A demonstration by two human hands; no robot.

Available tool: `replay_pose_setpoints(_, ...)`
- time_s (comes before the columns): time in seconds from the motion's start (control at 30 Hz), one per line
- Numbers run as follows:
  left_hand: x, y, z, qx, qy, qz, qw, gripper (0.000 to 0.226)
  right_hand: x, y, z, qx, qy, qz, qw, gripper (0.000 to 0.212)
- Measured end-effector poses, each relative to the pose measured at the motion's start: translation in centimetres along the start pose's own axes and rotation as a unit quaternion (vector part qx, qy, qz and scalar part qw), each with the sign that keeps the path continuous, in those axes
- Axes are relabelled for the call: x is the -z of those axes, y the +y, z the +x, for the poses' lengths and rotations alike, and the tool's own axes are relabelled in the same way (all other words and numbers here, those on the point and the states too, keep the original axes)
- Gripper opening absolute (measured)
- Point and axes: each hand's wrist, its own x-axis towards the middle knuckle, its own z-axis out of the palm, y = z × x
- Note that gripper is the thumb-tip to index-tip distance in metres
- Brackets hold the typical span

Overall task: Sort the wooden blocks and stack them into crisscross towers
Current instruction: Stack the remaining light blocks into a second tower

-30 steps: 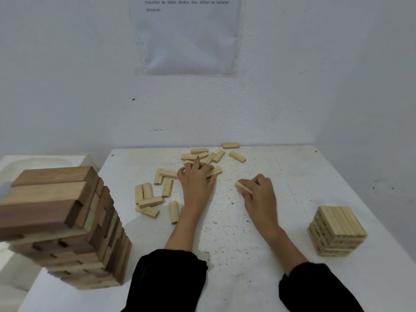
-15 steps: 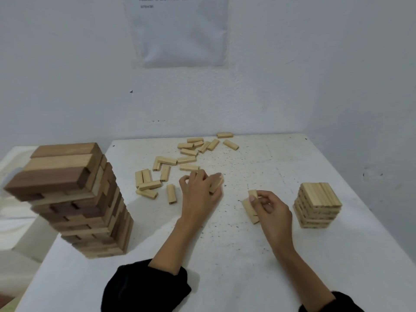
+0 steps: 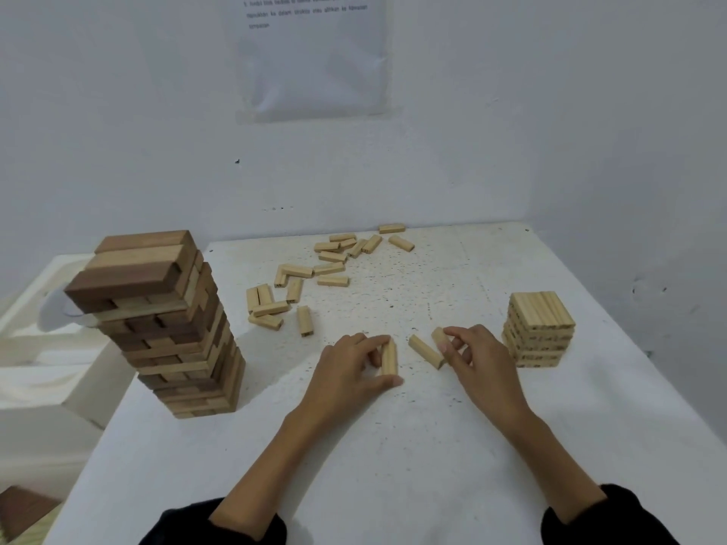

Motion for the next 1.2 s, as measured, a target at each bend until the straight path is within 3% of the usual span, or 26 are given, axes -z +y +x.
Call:
replay_pose_setpoints(0.2,-0.3,-0.1,0.2,0.006,0.033,0.046,0.998,0.057,-0.6,-1.5,-1.5,0.047,-0.025,-0.024,0.998,0.03)
replay_pose_setpoints(0.5,1.0,-1.5,0.2,-0.008,-0.009,0.028,1.0,0.059,-1.1,-2.8,-2.3,0.098,-0.053,-0.054,0.992,0.032)
replay_pose_setpoints(0.73,1.2,-2.2,0.6,-0.024,-0.029,0.026,0.999,0.07,-0.7,-1.7,-0.6,0.145,-0.129,-0.06,0.979,0.077)
replay_pose_setpoints(0.97,1.3,-3.0,0.8,-0.018,-0.029,-0.003,0.999,0.067,-1.3,-1.2,0.5,0.169,-0.124,-0.034,0.977,0.059)
replay_pose_setpoints(1.2,1.2,-3.1,1.0,-0.03,-0.035,-0.011,0.999,0.077,-0.9,-1.4,1.4,0.2,-0.19,-0.116,0.954,0.07)
